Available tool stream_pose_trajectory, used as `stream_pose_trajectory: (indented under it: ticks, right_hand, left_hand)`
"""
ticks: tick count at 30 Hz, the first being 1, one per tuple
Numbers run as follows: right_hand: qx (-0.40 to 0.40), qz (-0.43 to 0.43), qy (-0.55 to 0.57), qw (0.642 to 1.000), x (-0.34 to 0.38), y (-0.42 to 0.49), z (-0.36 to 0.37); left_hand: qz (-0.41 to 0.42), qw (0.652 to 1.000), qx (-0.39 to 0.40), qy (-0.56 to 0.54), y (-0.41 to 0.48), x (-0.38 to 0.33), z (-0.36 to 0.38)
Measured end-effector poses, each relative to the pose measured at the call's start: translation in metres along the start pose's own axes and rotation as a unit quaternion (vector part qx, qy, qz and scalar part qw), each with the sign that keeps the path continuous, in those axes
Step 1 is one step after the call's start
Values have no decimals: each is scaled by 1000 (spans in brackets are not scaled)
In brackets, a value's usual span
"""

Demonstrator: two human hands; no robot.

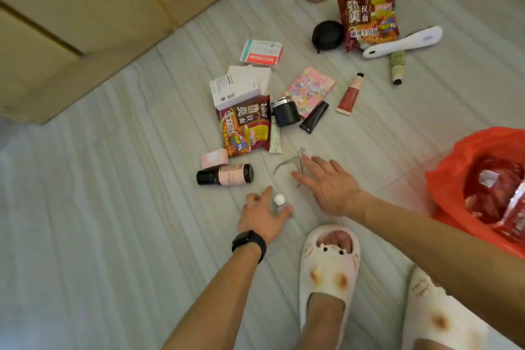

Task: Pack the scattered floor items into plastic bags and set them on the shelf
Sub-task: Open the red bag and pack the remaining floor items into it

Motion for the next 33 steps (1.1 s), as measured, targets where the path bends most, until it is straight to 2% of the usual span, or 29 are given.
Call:
stream_pose_trajectory:
  ticks: [5, 8, 11, 13, 16, 20, 22, 25, 27, 30, 33]
  right_hand:
    - [-2, -20, -123, 992, -1, 33, -8]
    - [-17, -5, -167, 986, -6, 28, 5]
    - [-123, 17, -114, 986, -9, 5, 20]
    - [-148, 10, -101, 984, -8, -10, 36]
    - [-135, 34, -39, 989, -9, -38, 41]
    - [-19, 128, 70, 989, -5, -69, 59]
    - [-31, 159, 125, 979, -5, -82, 68]
    - [-104, 168, 291, 936, -9, -105, 75]
    - [-205, 160, 378, 889, -9, -132, 72]
    - [-332, 163, 450, 813, -11, -189, 69]
    - [-411, 213, 533, 708, -29, -246, 79]
  left_hand:
    - [26, 998, 19, -52, -2, 1, 3]
    - [47, 998, 30, -42, 4, 0, 1]
    - [60, 998, 32, -17, 7, -6, 3]
    - [62, 998, 28, 8, 7, -10, 5]
    - [61, 996, 34, 54, 6, -15, 6]
    - [80, 992, 57, 79, -1, -21, 5]
    - [99, 992, 59, 57, -8, -31, 5]
    - [155, 986, 48, 38, -21, -61, -1]
    - [203, 978, 35, 33, -32, -89, -6]
    - [271, 962, 36, -3, -51, -146, -7]
    - [350, 935, 64, -4, -69, -215, 10]
Point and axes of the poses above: each hand's wrist, its own y-axis towards the middle knuckle, its own z-axis out of the palm, x = y × z, the point moved 1 cm from there along y, towards the middle knuckle, and after that the axes turned 9 degrees about x, right-handed, at the moved point
